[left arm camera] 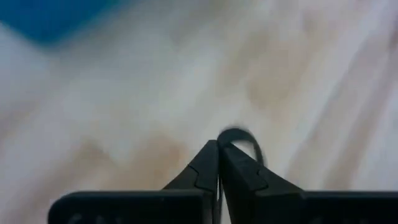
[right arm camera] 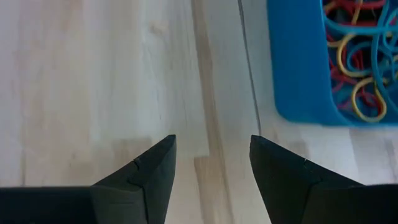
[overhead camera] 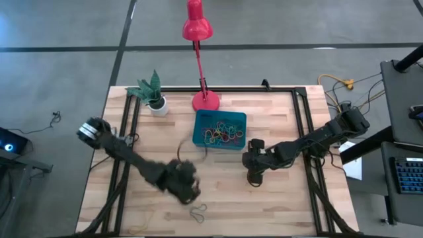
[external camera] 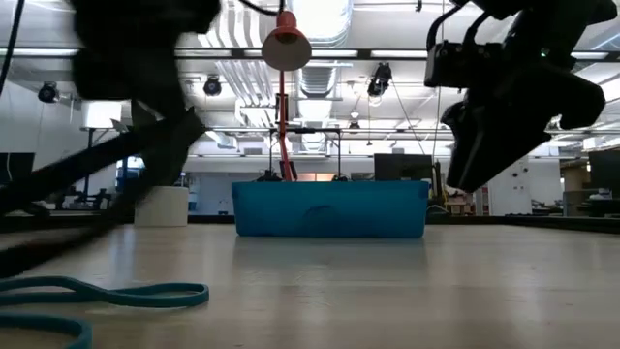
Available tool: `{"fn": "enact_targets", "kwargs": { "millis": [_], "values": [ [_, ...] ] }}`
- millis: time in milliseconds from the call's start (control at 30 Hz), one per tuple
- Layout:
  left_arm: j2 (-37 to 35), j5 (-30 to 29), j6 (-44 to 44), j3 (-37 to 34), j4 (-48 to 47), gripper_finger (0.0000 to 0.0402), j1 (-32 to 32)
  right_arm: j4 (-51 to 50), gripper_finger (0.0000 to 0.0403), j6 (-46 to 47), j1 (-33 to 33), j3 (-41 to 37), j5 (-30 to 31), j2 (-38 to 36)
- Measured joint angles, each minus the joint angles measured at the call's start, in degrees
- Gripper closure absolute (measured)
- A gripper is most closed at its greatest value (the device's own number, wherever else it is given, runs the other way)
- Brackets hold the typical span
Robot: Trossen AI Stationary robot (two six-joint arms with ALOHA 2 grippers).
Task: Pick and place rubber bands into bin
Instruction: Put the black rubber band into the blue bin, then put the blue rubber band into the blue bin
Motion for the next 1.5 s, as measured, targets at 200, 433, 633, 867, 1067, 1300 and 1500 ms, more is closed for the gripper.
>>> {"fn": "enact_targets", "kwargs": {
  "millis": [200,433,633,867,1067,1300,1500],
  "values": [
    [-7.5,-2.9,16.7,0.2,6.4,0.0402,8.3,1.5,0.0211,-2.7,-0.2,0.4,0.0,0.0],
    [-10.2,3.7,37.4,0.2,22.5,0.0401,22.2,-1.5,0.0213,2.9,-0.1,0.9,0.2,-3.6],
    [-8.3,13.6,41.7,0.2,24.4,0.0401,37.0,-8.6,0.0222,15.1,0.9,0.9,5.8,-8.2],
    [-3.3,16.9,45.4,0.2,24.4,0.0399,44.4,-14.8,0.0225,21.9,1.4,0.9,7.5,-10.3],
    [2.2,20.8,44.7,0.3,20.2,0.0337,44.2,-15.1,0.0225,21.7,1.3,0.8,7.4,-9.7],
    [0.5,27.6,40.9,0.9,16.6,0.0232,41.6,-15.1,0.0225,21.1,0.9,0.7,7.5,-9.7],
    [-7.7,36.8,47.0,0.9,9.2,0.0208,31.9,-15.2,0.0227,17.5,0.9,0.6,6.9,-9.7]
  ]
}}
